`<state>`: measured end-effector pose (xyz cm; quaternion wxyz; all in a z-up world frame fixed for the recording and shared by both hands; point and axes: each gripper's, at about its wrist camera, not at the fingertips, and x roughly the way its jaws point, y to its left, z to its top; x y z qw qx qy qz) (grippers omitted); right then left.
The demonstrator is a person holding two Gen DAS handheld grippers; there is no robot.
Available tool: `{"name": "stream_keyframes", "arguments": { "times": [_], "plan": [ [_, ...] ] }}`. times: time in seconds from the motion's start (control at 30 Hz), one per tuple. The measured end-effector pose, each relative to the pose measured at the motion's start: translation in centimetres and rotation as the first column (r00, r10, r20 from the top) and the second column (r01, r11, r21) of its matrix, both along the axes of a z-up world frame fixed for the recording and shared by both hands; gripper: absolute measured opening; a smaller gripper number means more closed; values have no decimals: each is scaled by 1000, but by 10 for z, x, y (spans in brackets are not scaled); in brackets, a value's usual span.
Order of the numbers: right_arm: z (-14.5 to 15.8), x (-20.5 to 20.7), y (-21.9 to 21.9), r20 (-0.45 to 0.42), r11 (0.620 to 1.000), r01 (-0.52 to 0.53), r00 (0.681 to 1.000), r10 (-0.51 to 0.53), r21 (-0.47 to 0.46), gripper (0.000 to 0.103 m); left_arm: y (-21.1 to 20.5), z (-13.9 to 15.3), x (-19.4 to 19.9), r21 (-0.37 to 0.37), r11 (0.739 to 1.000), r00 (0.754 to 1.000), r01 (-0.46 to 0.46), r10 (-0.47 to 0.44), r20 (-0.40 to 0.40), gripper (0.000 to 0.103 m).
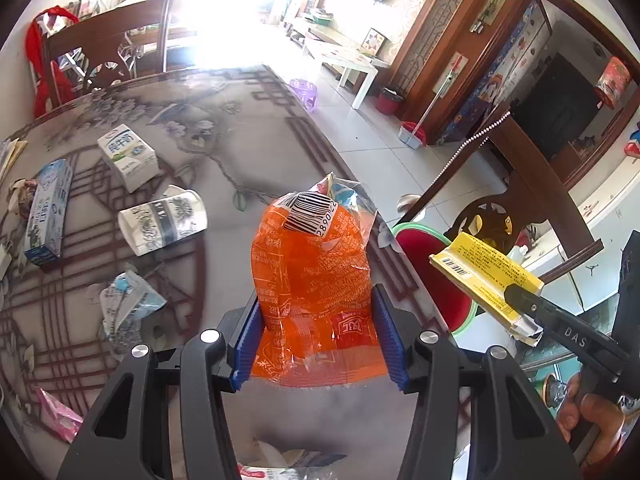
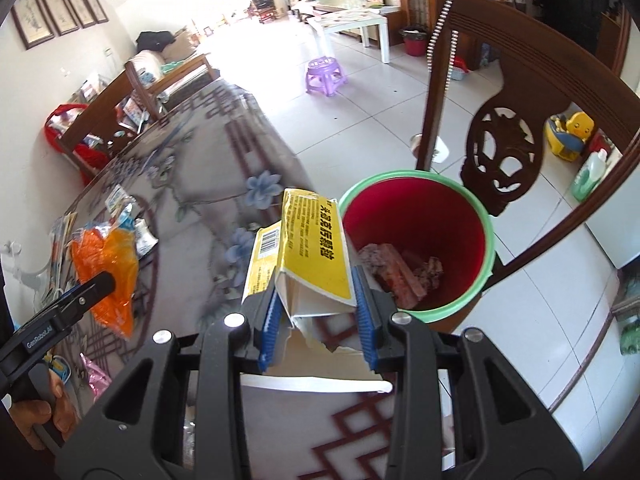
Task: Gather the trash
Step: 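Drop the yellow box into the bucket with the right gripper while the left carries the orange bag, then release the orange plastic bag into the red bucket with the left gripper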
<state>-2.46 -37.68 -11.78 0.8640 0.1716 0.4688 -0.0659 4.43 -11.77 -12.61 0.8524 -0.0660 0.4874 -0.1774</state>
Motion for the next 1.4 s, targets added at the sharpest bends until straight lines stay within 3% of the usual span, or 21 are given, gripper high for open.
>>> {"name": "stream_keyframes", "arguments": {
  "times": [0.57,0.67,0.73,0.87,1.23,1.4],
  "plan": [
    [-24,14,-70,-44,994,108,993,-109,-5,34,-58,-12,12,38,996,996,81,-79,-38,49],
    [-26,18,-75,-43,992,123,992,-123,-9,41,-62,-15,14,43,995,995,90,-88,-45,49],
    [-27,18,-78,-36,990,144,989,-144,-7,57,-67,-16,16,47,994,994,102,-100,-46,49],
    [-21,11,-85,-14,988,152,988,-152,-16,58,-83,-19,20,46,988,989,147,-145,-36,49],
    [-24,-27,-105,-65,972,225,971,-230,-76,62,-173,-40,38,21,945,944,327,-326,-45,49],
    [-35,-38,-115,-95,963,262,959,-267,-63,62,-211,-41,42,44,919,920,393,-392,-29,49]
  ]
}}
